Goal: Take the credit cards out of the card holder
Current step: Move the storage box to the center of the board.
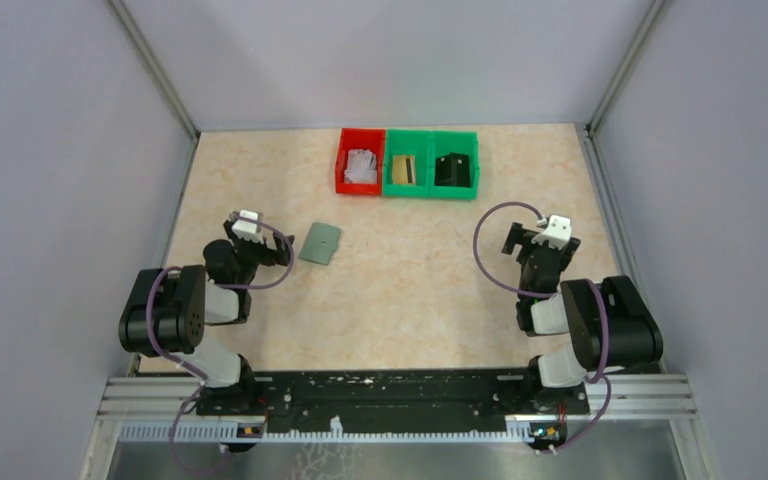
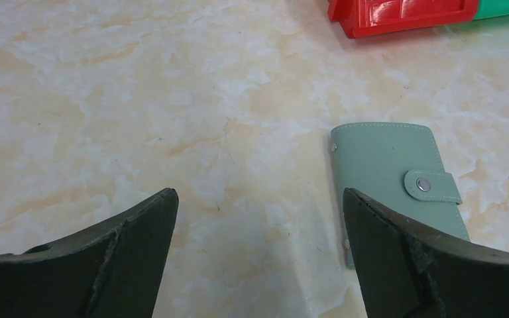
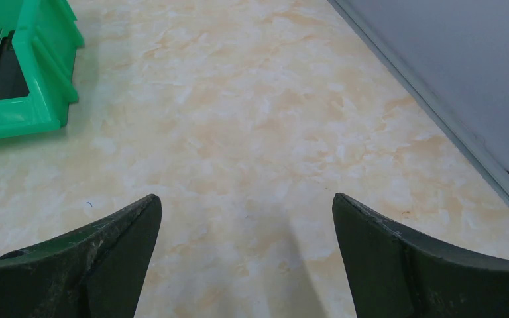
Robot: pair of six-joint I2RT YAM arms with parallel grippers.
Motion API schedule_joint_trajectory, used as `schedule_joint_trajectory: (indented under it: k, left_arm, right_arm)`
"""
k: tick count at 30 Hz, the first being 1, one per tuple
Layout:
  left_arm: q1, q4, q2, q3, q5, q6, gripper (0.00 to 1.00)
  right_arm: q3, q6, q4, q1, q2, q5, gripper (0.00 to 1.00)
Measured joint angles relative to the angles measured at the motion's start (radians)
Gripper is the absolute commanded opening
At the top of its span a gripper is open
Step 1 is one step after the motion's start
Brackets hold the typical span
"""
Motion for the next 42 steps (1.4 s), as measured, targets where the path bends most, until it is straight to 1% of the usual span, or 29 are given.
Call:
schedule_joint_trajectory:
  k: [13, 15, 17, 19, 20, 23, 26, 28, 29, 32, 33, 36, 38, 42]
  left_arm:
    - [0.000, 0.003, 0.000, 0.000, 0.000, 0.000, 0.99]
    - [0.000, 0.006, -0.004, -0.001, 0.001, -0.001, 0.99]
    - [0.005, -0.030, -0.028, 0.009, 0.005, -0.005, 0.99]
    - [0.018, -0.174, -0.078, 0.079, 0.010, -0.008, 0.99]
    - [0.029, -0.267, -0.100, 0.143, 0.017, -0.003, 0.99]
    - [0.076, -0.472, -0.127, 0.319, 0.057, 0.017, 0.99]
    - [0.144, -0.678, -0.131, 0.485, 0.119, 0.022, 0.99]
    - [0.173, -0.812, -0.124, 0.575, 0.150, 0.027, 0.99]
    - [0.180, -0.867, -0.117, 0.612, 0.164, 0.034, 0.99]
    - [0.182, -1.022, -0.092, 0.703, 0.227, 0.057, 0.99]
    - [0.182, -1.064, -0.084, 0.723, 0.248, 0.061, 0.99]
    - [0.181, -1.186, -0.051, 0.765, 0.313, 0.062, 0.99]
    - [0.181, -1.243, -0.029, 0.780, 0.348, 0.060, 0.99]
    - [0.167, -1.319, -0.010, 0.775, 0.387, 0.064, 0.99]
  right_arm:
    - [0.000, 0.000, -0.001, 0.000, 0.000, 0.000, 0.99]
    - [0.000, -0.001, -0.013, 0.000, -0.007, 0.001, 0.99]
    - [0.014, -0.006, -0.083, 0.013, -0.043, 0.014, 0.99]
    - [0.060, -0.008, -0.198, 0.026, -0.105, 0.036, 0.99]
    - [0.094, 0.000, -0.265, 0.031, -0.148, 0.051, 0.99]
    - [0.173, 0.049, -0.392, 0.033, -0.282, 0.067, 0.99]
    - [0.240, 0.154, -0.543, 0.017, -0.399, 0.051, 0.99]
    - [0.307, 0.252, -0.652, -0.026, -0.426, 0.008, 0.99]
    - [0.348, 0.314, -0.713, -0.059, -0.427, -0.019, 0.98]
    - [0.419, 0.434, -0.820, -0.124, -0.424, -0.111, 0.95]
    - [0.432, 0.467, -0.836, -0.137, -0.421, -0.150, 0.98]
    - [0.488, 0.518, -0.875, -0.137, -0.358, -0.265, 0.99]
    - [0.577, 0.523, -0.940, -0.115, -0.271, -0.298, 0.98]
    - [0.803, 0.484, -1.064, 0.024, -0.080, -0.286, 0.98]
